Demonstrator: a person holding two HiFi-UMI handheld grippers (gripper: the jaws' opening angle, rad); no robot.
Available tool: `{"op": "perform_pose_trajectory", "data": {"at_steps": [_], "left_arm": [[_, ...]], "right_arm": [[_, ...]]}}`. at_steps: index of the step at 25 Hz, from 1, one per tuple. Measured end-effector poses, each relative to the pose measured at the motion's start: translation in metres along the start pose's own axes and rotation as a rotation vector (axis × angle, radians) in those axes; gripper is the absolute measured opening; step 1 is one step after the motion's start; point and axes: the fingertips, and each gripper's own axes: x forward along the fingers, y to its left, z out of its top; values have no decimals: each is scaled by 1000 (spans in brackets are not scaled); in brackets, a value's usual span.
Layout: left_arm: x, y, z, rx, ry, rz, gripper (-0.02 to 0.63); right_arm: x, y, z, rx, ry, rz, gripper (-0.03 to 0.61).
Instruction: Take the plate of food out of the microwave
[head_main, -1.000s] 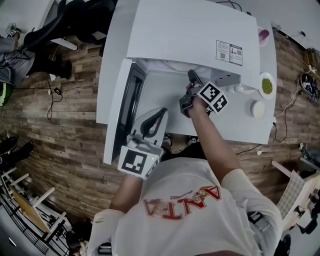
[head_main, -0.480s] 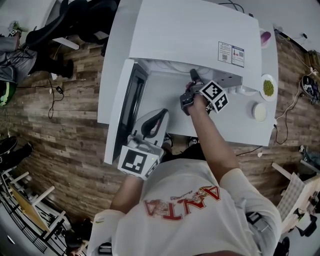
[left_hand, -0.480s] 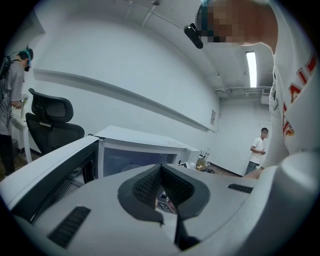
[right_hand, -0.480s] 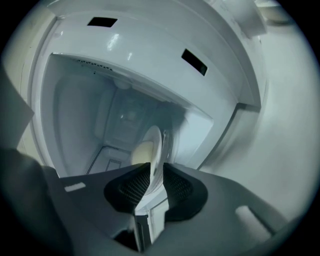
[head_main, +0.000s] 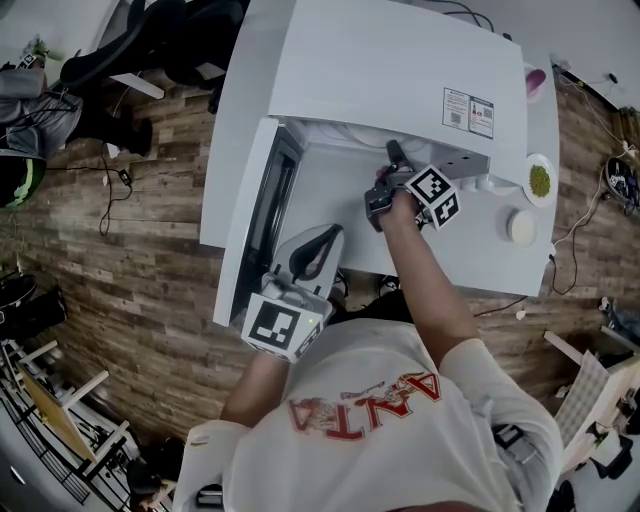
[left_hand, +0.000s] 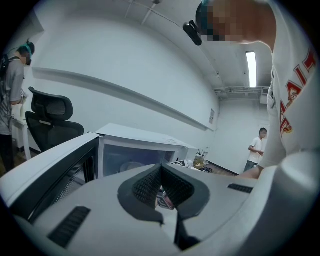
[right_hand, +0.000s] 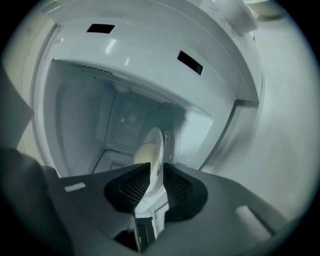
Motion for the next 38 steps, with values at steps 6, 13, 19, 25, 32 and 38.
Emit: {"op": "perform_pose_trajectory", "data": {"at_steps": [6, 13, 19, 25, 32, 38], "left_arm": [[1, -1, -1, -1, 8, -6, 9], [0, 2, -3, -7, 12, -6, 9], [1, 1, -4, -10, 15, -10, 9], [2, 1, -4, -12, 14, -11, 9], [3, 0, -5, -18, 19, -10, 9], [3, 0, -4, -21, 13, -13, 9]], "right_arm": [[4, 2, 0, 12, 14, -5, 75], [4, 1, 1, -3, 14, -25, 67], [4, -2, 0, 3, 21, -43, 55], [5, -3, 1, 16, 12, -51, 25], [-4, -5, 1, 58, 10, -31, 18], [-19, -6, -2, 60, 22, -23, 18]]}}
